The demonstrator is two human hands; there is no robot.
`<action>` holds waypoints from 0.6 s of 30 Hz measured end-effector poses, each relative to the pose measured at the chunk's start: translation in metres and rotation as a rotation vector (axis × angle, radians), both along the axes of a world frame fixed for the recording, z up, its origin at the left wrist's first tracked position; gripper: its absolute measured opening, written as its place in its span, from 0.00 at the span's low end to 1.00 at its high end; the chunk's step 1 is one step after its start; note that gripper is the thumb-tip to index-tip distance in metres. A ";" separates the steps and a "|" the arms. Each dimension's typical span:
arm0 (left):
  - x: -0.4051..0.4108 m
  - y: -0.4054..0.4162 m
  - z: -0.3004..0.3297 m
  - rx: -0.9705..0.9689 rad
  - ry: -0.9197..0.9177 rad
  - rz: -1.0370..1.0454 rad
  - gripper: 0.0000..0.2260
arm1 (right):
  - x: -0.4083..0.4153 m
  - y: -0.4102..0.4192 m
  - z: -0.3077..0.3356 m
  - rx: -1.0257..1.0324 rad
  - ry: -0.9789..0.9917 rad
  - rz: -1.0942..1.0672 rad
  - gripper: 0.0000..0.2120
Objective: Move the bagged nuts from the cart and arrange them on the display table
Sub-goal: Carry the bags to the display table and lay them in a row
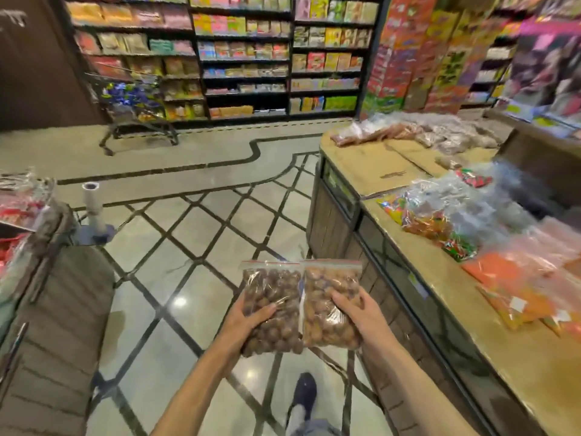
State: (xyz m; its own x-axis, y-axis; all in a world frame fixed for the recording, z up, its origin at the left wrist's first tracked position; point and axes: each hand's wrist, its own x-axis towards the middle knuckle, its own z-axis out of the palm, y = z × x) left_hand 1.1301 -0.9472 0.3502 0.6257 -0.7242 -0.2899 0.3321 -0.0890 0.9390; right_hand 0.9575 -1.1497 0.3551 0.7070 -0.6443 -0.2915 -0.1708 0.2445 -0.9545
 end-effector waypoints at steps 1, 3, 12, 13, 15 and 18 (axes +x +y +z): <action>0.018 -0.016 -0.002 0.005 -0.002 -0.006 0.26 | 0.015 -0.014 -0.004 0.003 0.001 -0.015 0.28; 0.054 -0.050 -0.005 0.013 -0.003 -0.020 0.26 | 0.046 -0.042 -0.010 0.014 0.005 -0.038 0.24; 0.232 -0.219 0.005 0.037 -0.006 -0.153 0.27 | 0.209 -0.196 -0.010 -0.012 0.026 -0.134 0.20; 0.252 -0.237 0.007 0.035 -0.006 -0.156 0.26 | 0.227 -0.212 -0.008 -0.020 0.026 -0.139 0.21; 0.289 -0.270 0.012 0.028 0.002 -0.163 0.28 | 0.261 -0.242 -0.005 -0.024 0.031 -0.153 0.24; 0.337 -0.317 0.014 0.025 0.021 -0.187 0.27 | 0.306 -0.284 -0.002 -0.021 0.044 -0.182 0.23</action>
